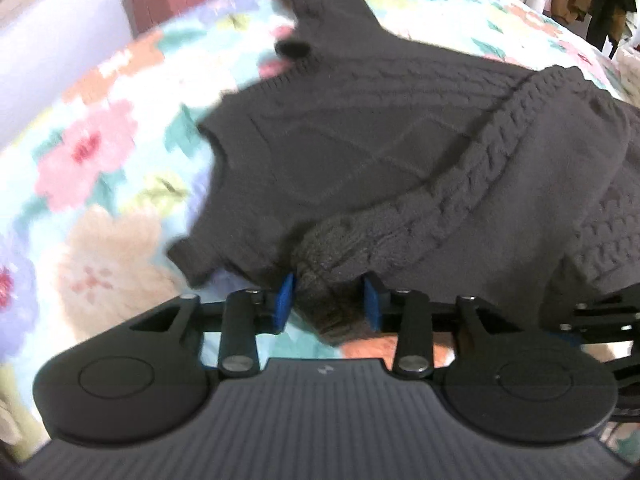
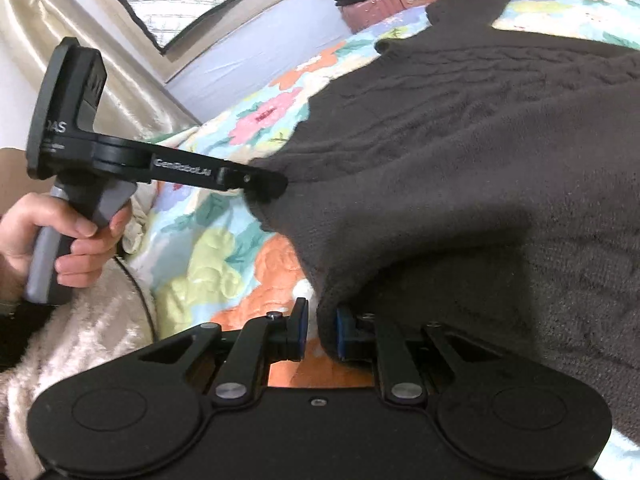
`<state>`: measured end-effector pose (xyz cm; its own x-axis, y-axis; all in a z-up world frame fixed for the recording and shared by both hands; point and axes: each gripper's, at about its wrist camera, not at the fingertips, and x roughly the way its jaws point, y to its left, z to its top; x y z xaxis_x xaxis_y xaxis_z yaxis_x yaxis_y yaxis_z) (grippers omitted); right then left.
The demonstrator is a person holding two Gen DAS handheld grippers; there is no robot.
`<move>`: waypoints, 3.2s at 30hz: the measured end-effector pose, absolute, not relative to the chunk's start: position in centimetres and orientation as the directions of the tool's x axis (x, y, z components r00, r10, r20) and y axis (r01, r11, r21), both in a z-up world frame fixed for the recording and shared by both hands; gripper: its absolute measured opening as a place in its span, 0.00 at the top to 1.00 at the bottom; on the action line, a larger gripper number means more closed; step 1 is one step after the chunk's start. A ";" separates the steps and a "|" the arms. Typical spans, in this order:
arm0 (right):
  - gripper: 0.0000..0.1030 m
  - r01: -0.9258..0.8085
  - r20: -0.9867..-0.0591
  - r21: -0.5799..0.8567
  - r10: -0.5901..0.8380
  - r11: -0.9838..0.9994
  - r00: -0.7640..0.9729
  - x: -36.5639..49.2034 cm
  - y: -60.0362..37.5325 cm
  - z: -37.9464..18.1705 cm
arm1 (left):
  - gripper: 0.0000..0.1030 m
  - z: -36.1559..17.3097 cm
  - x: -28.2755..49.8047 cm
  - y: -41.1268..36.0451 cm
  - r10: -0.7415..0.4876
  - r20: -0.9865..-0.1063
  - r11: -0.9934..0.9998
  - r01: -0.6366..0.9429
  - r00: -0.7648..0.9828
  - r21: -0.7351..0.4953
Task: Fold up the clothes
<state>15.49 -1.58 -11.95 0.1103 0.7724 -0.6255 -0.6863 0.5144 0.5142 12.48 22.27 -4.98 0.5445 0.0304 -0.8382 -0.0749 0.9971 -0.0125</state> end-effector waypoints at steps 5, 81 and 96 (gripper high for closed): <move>0.82 -0.669 -0.613 0.553 0.786 0.497 0.078 15.8 -1.8 -12.7 | 0.61 -4.9 12.7 23.6 0.026 -0.834 0.991 -0.124 0.551 -0.051; 0.33 -0.568 -0.591 0.569 0.776 0.594 0.220 22.7 -4.8 4.2 | 0.50 1.5 17.4 34.0 0.111 -0.758 0.930 -0.336 0.643 -0.149; 0.33 -0.218 -0.627 0.641 0.666 0.736 0.404 33.9 -3.1 -3.6 | 0.21 -0.9 44.4 33.5 -0.068 -0.692 0.936 -0.194 0.719 -0.294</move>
